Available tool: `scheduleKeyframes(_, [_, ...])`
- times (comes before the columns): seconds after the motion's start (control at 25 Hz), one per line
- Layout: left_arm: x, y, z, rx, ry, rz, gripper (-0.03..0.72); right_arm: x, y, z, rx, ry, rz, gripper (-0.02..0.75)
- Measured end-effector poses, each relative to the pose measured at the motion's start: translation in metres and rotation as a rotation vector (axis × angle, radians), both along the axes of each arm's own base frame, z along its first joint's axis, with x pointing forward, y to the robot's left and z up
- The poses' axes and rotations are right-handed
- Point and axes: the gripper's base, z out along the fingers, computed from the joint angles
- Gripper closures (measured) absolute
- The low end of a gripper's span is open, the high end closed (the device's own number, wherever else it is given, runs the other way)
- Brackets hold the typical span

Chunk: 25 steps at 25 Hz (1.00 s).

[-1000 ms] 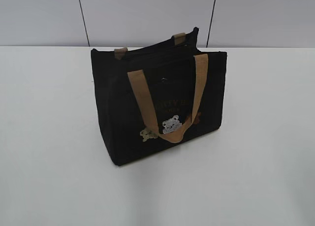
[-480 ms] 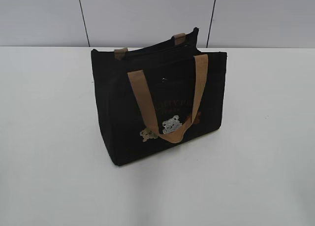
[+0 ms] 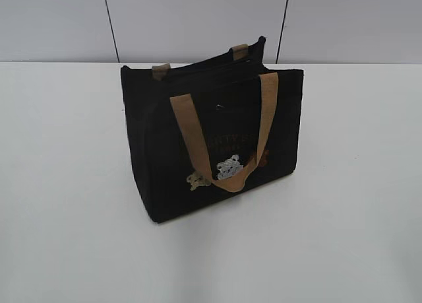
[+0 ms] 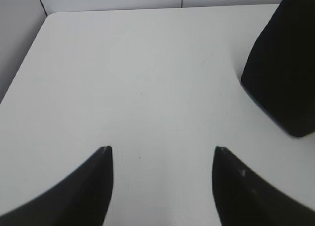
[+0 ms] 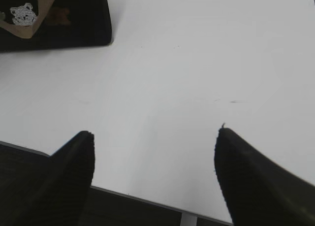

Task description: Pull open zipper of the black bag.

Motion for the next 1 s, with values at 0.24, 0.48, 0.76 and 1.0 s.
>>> scheduleKeyframes(0.24, [-0.0011, 0.001, 0.0, 0.0, 0.0, -0.08, 0.228, -0.0002, 0.0013, 0.0, 0.01, 0.002, -0.076, 0.162])
scheduleKeyframes(0.48, [-0.0013, 0.0012, 0.0, 0.0, 0.0, -0.099, 0.229, -0.0001, 0.0019, 0.0, 0.01, 0.001, -0.228, 0.162])
scheduleKeyframes(0.76, [-0.0013, 0.0012, 0.0, 0.0, 0.0, -0.099, 0.233, -0.0001, 0.002, 0.0, 0.01, 0.001, -0.249, 0.162])
scheduleKeyframes(1.0, [-0.0013, 0.0012, 0.0, 0.0, 0.0, -0.099, 0.251, -0.0001, 0.002, 0.0, 0.01, 0.001, -0.249, 0.162])
